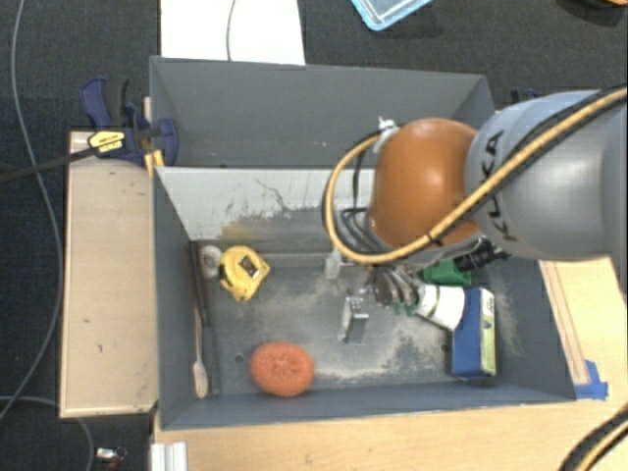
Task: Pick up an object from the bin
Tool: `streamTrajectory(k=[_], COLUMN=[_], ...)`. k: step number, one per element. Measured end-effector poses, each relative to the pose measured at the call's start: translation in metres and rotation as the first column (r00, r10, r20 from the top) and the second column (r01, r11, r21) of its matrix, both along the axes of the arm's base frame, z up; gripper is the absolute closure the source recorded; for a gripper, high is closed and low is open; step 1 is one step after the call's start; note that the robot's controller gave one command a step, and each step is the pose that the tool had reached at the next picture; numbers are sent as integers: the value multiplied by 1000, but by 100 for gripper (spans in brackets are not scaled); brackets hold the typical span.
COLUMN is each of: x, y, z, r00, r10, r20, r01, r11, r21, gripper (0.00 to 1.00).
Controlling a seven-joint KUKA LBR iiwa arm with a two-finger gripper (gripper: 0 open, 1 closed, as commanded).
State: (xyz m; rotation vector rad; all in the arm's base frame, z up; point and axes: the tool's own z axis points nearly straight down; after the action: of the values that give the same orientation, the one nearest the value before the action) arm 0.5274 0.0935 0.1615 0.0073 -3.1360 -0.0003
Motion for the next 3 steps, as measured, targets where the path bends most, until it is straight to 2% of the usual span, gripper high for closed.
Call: streamTrajectory(k=[1, 2, 3], x=[2, -9, -10], y=[0, 54, 11], z=[4, -25, -30], r00=[1000, 998, 999], r10=[-3, 59, -41], r20=[8, 9, 9], r01=[3, -59, 41], r11=[1000, 998, 999], r21=[1, 0, 1], gripper=[0, 0, 0])
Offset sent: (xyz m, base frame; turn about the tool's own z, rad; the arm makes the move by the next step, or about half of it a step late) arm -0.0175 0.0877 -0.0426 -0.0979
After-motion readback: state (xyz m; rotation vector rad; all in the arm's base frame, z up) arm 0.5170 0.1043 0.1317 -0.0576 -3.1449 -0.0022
